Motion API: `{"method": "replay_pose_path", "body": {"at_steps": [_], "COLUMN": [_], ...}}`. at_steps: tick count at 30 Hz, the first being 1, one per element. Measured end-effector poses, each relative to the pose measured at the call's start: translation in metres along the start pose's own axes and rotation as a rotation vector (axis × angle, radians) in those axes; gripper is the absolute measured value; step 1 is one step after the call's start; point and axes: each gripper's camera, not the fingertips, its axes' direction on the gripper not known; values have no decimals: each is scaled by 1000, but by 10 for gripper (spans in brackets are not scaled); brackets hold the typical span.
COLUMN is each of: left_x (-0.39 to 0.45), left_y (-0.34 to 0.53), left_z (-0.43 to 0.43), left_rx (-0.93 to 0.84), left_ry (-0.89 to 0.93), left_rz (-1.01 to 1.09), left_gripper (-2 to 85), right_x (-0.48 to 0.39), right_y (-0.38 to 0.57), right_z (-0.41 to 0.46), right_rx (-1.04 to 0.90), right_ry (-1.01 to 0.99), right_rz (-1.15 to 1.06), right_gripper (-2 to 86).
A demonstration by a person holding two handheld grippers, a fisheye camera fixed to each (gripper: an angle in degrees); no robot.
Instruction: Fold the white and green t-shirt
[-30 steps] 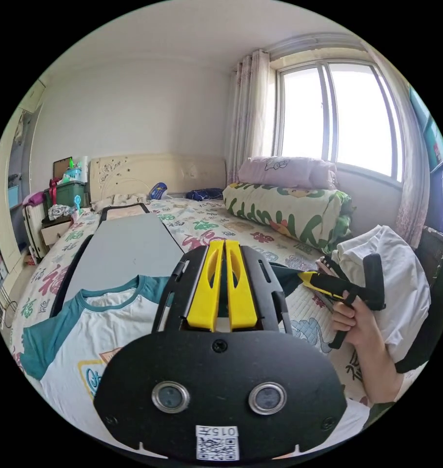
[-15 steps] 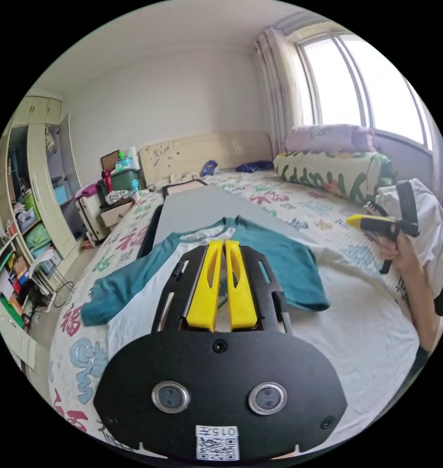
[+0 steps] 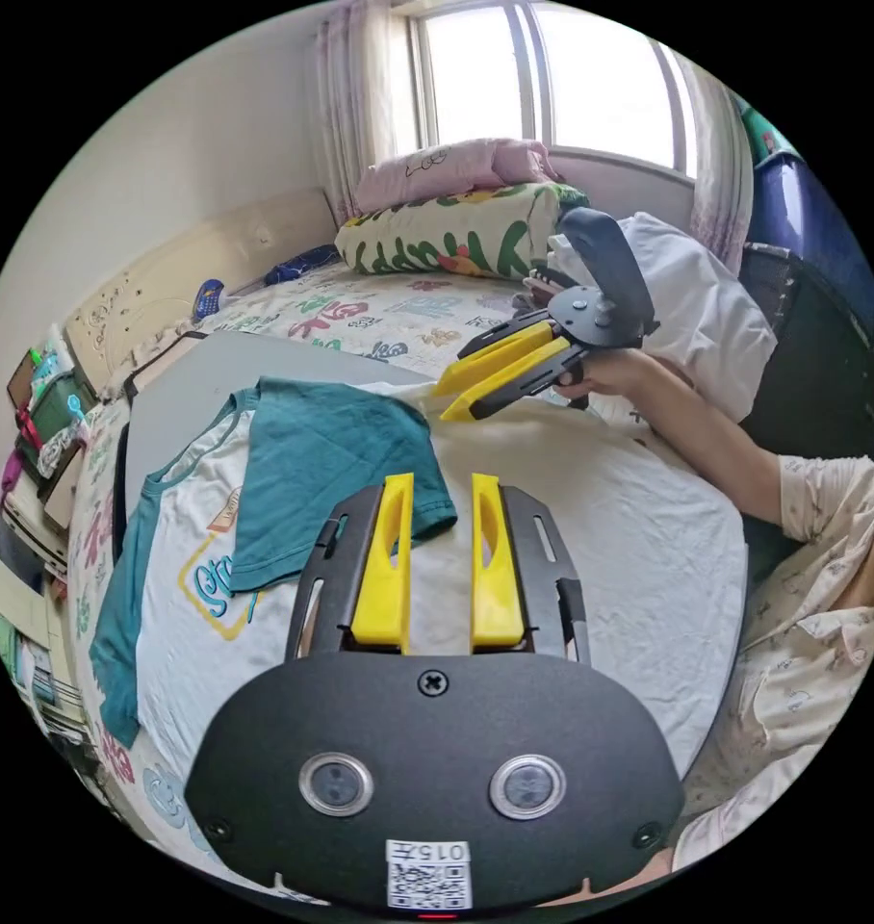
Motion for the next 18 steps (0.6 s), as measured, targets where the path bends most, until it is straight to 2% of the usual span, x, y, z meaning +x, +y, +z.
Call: {"method": "replay_pose_path", "body": {"at_steps": [6,8,13,18], "left_x": [-2,6,34,39], "left_y": [-14,-22,-33,-48], "left_z": [7,12,12,2], "left_rx": [-79,-126,-141,-139], "left_ry": [-36,-103,-217,-180], "left_rz": [9,21,117,132], "left_gripper": [63,16,-5,-4], "right_x": [-14,-13,-5,1], "right_y": [-16,-20,-24,-23], "right_z": [25,28,28,24], "right_rx": [-93,-92,-89,-104], "right_ry": [56,85,56,70], "right_rz": [12,44,85,77], "right_gripper": [56,20,-8,-10]}}
